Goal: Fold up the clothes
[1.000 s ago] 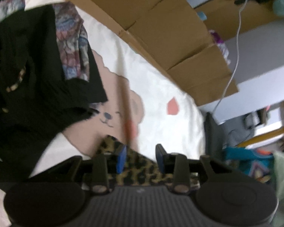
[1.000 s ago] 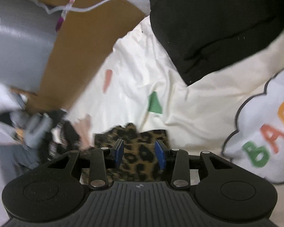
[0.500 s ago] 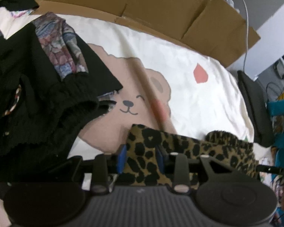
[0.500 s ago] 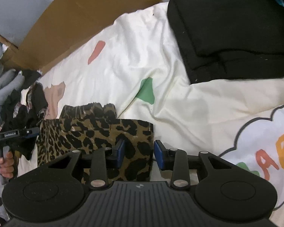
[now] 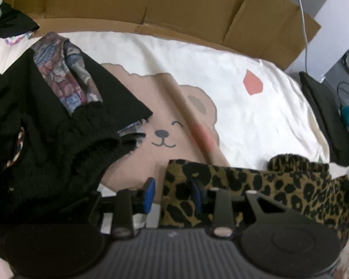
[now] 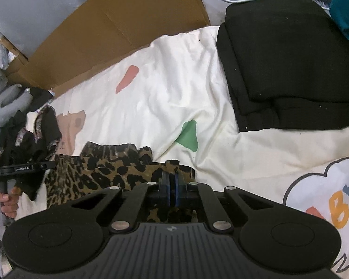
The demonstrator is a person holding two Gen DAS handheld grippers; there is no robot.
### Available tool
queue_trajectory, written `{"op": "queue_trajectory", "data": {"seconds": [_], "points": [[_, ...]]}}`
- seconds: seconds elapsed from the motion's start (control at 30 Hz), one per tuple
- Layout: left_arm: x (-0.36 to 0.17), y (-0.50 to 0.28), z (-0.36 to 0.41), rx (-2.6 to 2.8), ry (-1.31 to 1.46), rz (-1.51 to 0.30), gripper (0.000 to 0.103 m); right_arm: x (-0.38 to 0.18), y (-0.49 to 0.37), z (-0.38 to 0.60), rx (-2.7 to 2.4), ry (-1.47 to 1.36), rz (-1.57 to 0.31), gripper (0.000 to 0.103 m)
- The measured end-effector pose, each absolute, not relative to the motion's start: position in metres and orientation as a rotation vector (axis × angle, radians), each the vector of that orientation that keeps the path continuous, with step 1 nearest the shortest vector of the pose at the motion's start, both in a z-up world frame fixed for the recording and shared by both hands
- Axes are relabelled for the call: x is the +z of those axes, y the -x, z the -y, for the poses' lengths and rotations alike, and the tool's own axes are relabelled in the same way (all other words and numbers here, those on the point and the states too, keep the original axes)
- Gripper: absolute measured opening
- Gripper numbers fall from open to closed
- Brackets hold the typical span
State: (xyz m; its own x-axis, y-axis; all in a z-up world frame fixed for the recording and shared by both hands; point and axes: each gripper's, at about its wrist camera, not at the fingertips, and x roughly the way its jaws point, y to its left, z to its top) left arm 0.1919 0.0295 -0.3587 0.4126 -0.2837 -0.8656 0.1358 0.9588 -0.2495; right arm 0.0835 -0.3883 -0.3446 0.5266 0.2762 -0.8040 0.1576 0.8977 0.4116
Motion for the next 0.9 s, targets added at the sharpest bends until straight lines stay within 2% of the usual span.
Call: {"op": "queue_trajectory", "data": {"seconds": [0.2,0.4,0.43,0.53,0.6,0.63,0.9], "points": [[-0.366,-0.195,-0.026,-0.257,0.136,-1.131,0.039,-0.369,-0.093,0.38,0.067,-0.446,-1.052,0.003],[-0.364,-0.195,-0.009,-0.289,0.041,-1.118,0.047,-0.373,-0.098,0.367,0.058,-0.355,-1.073,0.008],[-0.364,-0.195,-0.008,-0.291,0.036,-1.118,0.049,-0.373,-0.099,0.366,0.057,-0.347,-1.077,0.015],[-0.363,-0.197,-0.005,-0.298,0.025,-1.118,0.051,-0.374,-0.101,0.363,0.038,-0.303,-1.077,0.023],[-0.362,-0.198,-0.005,-0.3,0.021,-1.119,0.051,-0.373,-0.102,0.361,0.008,-0.272,-1.08,0.037],[-0.361,-0.198,-0.004,-0.299,0.018,-1.118,0.051,-0.373,-0.101,0.361,0.001,-0.262,-1.081,0.039],[-0.37,-0.203,0.01,-0.316,-0.049,-1.109,0.056,-0.382,-0.106,0.361,0.04,-0.249,-1.117,0.04]]}}
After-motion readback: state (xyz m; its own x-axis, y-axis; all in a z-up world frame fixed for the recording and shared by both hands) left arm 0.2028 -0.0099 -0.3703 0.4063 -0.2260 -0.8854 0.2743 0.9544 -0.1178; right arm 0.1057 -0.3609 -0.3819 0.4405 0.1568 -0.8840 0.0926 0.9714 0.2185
